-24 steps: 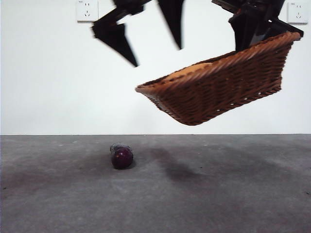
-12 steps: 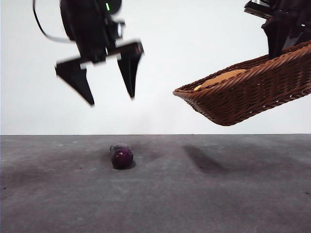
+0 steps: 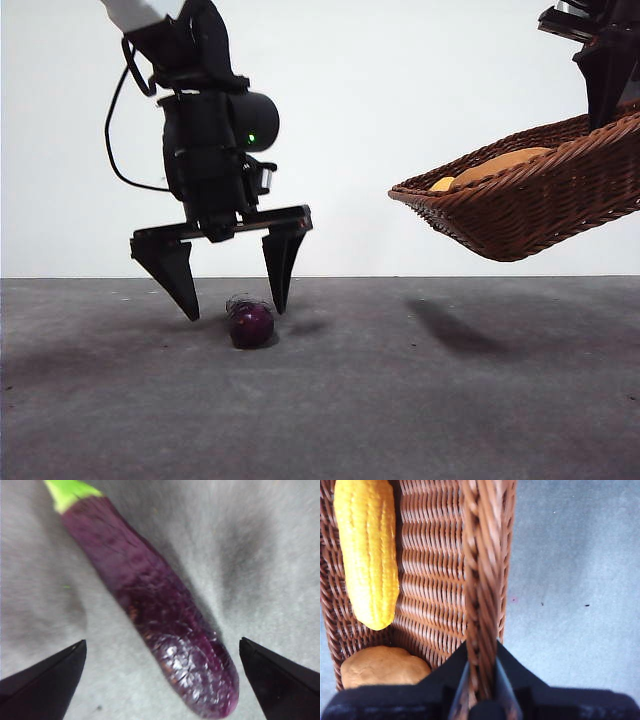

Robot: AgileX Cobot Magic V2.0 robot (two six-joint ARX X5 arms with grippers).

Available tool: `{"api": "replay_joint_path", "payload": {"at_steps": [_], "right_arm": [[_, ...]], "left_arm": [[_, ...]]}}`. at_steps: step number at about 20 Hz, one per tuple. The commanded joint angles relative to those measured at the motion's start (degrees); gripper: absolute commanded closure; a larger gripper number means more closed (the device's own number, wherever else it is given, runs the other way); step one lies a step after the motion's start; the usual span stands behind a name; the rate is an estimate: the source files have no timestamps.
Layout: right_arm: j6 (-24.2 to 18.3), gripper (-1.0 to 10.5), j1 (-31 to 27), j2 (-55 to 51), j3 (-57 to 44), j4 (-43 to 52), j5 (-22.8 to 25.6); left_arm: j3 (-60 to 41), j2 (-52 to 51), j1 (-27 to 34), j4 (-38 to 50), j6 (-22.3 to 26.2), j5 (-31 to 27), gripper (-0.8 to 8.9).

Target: Help me put the vegetables on the table into the basket

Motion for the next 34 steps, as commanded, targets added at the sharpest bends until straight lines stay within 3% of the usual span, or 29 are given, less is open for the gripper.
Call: {"api": "replay_joint_path", "payload": {"at_steps": [1, 3, 5, 14, 18, 21, 24, 27, 34], "right_arm": [[-0.7, 9.6, 0.0, -0.4, -0.2, -0.5, -0.6], [-0.8, 9.6, 0.0, -0.4, -0.2, -0.4, -0.6], [-0.7, 9.6, 0.0, -0.4, -0.2, -0.4, -0.6], [-0.7, 9.6, 0.0, -0.4, -0.2, -0.7, -0.7], [-0.7, 9.6, 0.0, -0.4, -0.2, -0.9, -0.7], [-0.7, 9.6, 0.0, -0.4, -0.2, -1.0, -0.7], [-0.8, 9.6, 0.0, -0.4, -0.2, -1.0, -0.7], [-0.8, 9.6, 0.0, -0.4, -0.2, -1.0, -0.6], [-0.7, 9.6, 0.1, -0.4, -0.2, -0.3, -0.7]], "left_arm": [[-0.3, 0.6, -0.5, 1.6, -0.8, -0.1, 2.21], [-0.3, 0.7, -0.5, 2.1, -0.8, -0.1, 2.25], [-0.3, 0.9, -0.5, 1.9, -0.8, -0.1, 3.5], [-0.3, 0.9, -0.4, 1.9, -0.5, -0.3, 3.71], [-0.3, 0.9, -0.4, 2.4, -0.5, -0.3, 6.2], [-0.3, 0.9, -0.4, 2.8, -0.5, -0.6, 6.45], [-0.3, 0.9, -0.4, 3.4, 0.9, -0.5, 8.03], [-0.2, 0.2, 0.4, 2.6, 1.3, 0.0, 8.23], [1.0, -12.6, 2.3, 4.5, 0.5, 14.2, 8.22]]}}
